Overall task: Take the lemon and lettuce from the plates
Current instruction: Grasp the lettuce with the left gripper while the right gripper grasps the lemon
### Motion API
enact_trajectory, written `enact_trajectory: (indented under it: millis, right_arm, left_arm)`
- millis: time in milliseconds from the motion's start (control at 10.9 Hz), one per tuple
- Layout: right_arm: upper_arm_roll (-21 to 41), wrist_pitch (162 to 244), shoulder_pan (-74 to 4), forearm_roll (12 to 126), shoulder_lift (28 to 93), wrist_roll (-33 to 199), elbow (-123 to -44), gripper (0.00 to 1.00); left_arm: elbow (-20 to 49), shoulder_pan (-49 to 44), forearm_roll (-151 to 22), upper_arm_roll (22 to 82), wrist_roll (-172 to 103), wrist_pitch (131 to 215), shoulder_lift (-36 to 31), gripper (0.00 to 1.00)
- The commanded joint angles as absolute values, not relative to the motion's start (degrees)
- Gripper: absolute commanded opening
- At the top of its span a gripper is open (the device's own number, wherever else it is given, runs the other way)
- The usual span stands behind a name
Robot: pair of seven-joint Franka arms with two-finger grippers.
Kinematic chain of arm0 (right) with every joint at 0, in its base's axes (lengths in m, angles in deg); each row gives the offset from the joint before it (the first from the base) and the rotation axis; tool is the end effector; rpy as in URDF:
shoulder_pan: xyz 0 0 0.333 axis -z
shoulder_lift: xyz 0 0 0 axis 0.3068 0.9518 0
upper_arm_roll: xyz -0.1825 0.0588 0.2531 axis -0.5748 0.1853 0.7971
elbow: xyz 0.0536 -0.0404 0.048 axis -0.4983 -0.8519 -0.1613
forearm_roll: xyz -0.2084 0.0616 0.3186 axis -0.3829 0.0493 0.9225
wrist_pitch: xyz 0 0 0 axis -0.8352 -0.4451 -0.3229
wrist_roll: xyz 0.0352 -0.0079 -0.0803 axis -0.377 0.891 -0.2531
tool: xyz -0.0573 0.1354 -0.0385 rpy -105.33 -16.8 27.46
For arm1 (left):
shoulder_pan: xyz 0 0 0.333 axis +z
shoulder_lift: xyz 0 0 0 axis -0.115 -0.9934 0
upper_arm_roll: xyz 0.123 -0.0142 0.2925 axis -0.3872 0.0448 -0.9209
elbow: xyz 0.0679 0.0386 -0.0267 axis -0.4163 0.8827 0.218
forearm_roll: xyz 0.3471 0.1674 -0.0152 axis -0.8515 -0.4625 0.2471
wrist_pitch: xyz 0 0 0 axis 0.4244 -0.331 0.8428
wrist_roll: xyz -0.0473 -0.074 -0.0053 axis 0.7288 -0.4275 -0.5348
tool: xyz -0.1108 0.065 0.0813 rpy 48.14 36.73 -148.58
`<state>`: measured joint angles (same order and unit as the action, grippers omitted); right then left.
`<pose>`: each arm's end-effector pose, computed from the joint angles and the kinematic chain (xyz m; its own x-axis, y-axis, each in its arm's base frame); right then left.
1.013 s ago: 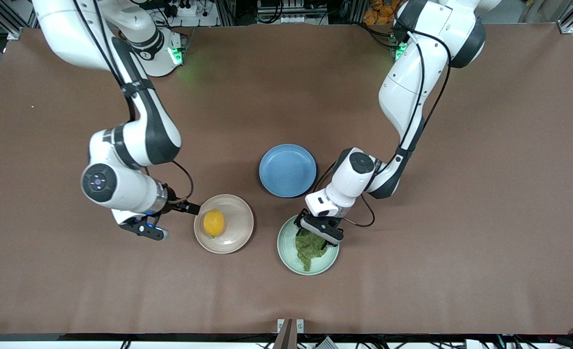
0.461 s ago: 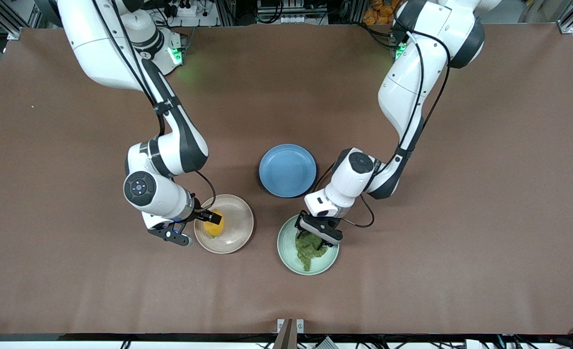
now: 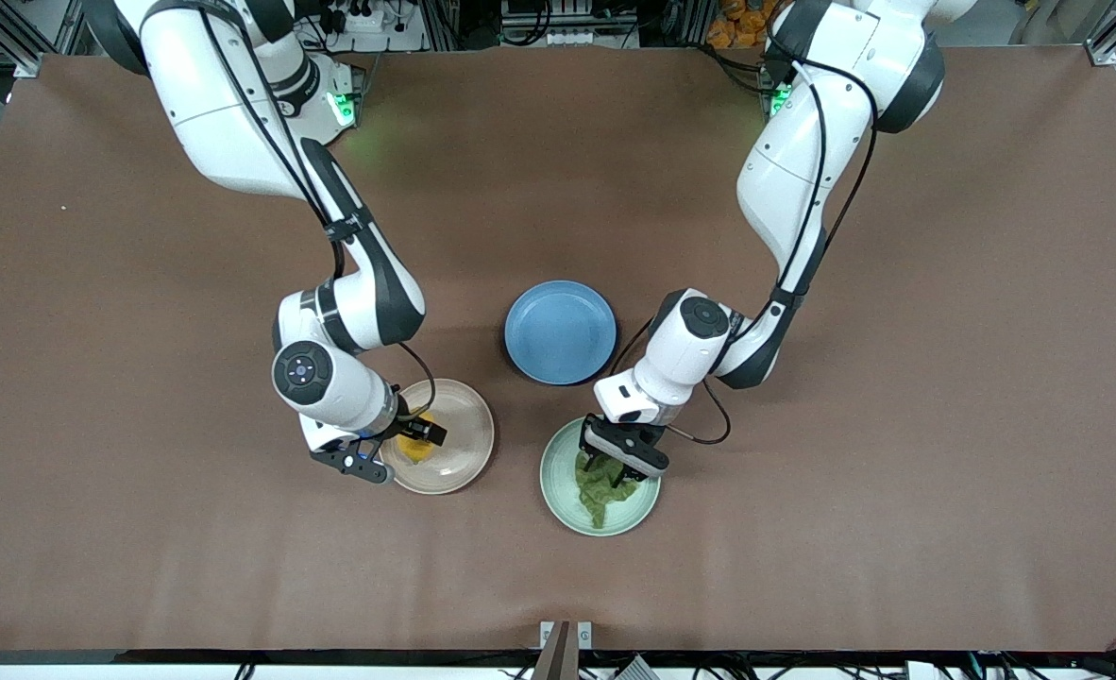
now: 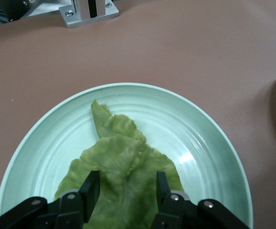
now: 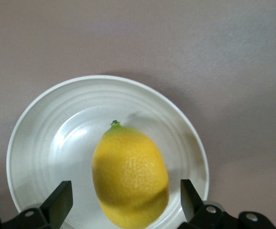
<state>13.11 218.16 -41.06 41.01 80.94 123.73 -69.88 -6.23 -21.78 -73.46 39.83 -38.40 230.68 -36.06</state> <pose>0.6657 0.2669 0.1836 0.9392 -0.3419 -0.0314 -0.3433 -0.9348 -0.0912 0.6645 -0.4260 0.1326 0.7363 -0.3365 0.5870 -0.4863 -0.8664 0.1134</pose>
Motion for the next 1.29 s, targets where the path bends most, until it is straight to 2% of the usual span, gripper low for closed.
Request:
enact_trajectory:
  millis: [0, 184, 461, 553, 645, 829, 1197]
  right_arm:
    - [12.68, 219.51, -42.39, 41.03, 83.29, 126.11, -68.18, 1.00]
    - [12.59, 221.25, -43.00, 40.94, 84.43, 126.20, -68.18, 1.00]
    - [12.59, 223.02, -43.09, 40.85, 86.19, 126.11, -68.18, 1.00]
    - [12.59, 223.11, -43.09, 40.77, 86.37, 126.11, -68.18, 1.00]
    - [12.59, 223.11, -43.00, 40.77, 86.37, 126.11, -68.18, 1.00]
    - [12.59, 223.11, -43.00, 40.68, 86.54, 125.94, -68.18, 0.98]
    - [12.59, 222.85, -42.48, 40.68, 86.54, 125.15, -68.18, 0.67]
  left_arm:
    - [-6.49, -22.22, -73.87, 39.36, -39.77, 231.37, -36.30, 0.48]
    - [-6.49, -22.22, -73.87, 39.36, -39.86, 231.37, -36.30, 0.29]
    - [-5.97, -22.31, -73.87, 39.36, -40.03, 231.37, -37.00, 0.26]
    - [-5.97, -22.31, -73.87, 39.36, -39.95, 231.37, -36.92, 0.11]
    - [-5.88, -22.23, -73.87, 39.36, -39.86, 231.28, -36.57, 0.01]
    - [-5.79, -22.22, -73.87, 39.36, -39.77, 231.28, -36.48, 0.00]
    - [-5.79, -22.14, -73.79, 39.36, -39.77, 230.32, -35.69, 0.00]
